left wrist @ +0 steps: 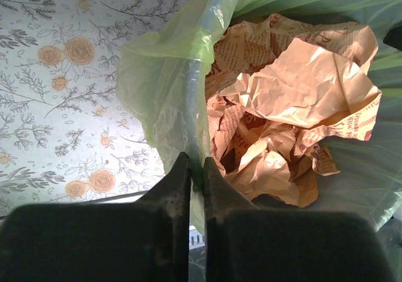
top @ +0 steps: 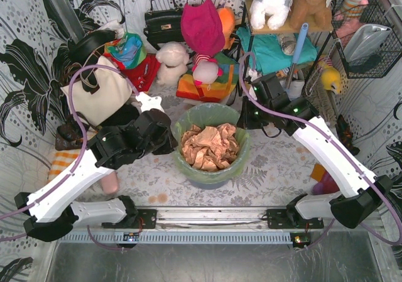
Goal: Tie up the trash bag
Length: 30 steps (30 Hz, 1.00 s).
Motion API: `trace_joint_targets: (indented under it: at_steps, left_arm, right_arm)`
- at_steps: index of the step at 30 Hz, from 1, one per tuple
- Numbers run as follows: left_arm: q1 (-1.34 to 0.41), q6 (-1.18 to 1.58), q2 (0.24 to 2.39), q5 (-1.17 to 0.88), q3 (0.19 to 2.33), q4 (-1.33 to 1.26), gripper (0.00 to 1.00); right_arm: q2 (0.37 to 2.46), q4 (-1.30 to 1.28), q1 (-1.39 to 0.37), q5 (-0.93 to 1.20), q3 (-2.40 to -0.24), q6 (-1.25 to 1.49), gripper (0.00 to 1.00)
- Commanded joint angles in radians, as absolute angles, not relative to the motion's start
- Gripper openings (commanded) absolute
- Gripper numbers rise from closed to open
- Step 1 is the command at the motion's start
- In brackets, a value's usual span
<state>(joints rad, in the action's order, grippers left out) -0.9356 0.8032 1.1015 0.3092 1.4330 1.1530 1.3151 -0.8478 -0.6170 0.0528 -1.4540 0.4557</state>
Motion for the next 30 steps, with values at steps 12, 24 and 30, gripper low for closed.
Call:
trace_joint_targets:
  at_steps: [12,24,30]
  left_arm:
    - [-0.982,0.801,1.028,0.281,1.453,1.061,0.56]
    - [-0.982,0.798,1.022,0.402,1.475,1.134,0.56]
    - [-0.980,0.795,1.035,0.397,1.404,1.085,0.48]
  right_arm:
    - [1.292,-0.702,-0.624,-0.024,-1.528,0.510,0.52]
    - [1.176,-0.833,-0.623,-0.335,-1.547,0.481,0.59]
    - [1.117,-0.882,-0.579,-0.431,-1.444,0.501,0.62]
